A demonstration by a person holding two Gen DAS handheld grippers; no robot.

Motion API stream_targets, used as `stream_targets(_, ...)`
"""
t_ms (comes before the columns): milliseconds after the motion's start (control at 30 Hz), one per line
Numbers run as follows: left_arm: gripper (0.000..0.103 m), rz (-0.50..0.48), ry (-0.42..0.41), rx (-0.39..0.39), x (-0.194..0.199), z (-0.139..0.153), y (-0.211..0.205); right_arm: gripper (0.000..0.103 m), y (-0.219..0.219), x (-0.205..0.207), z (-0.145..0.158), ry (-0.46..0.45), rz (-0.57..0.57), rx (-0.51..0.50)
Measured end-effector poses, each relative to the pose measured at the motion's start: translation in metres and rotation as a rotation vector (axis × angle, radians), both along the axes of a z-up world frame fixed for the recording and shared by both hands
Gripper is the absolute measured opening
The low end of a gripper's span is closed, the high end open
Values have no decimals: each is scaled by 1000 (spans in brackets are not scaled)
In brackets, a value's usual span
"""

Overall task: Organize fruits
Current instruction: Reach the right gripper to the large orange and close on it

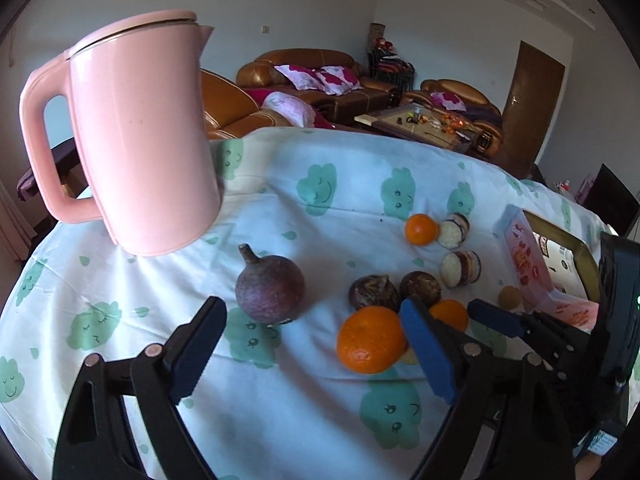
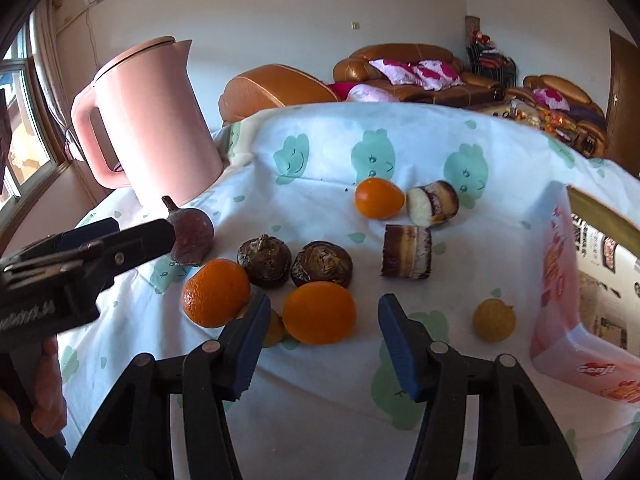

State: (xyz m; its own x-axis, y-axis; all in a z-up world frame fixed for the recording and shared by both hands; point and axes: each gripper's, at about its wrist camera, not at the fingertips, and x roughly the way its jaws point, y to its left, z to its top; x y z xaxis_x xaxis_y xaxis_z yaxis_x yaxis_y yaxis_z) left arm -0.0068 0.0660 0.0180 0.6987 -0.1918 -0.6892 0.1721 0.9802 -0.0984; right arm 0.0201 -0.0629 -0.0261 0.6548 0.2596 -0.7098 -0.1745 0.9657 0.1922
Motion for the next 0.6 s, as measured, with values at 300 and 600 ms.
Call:
stream_targets(300,90,-87,75,-21,19,-18,-2,42,-11,5,-10,72,26,100)
stream_targets(600,78,-91,133,8,30,-38,-12,41,-32,-28,3,-14,-28,1)
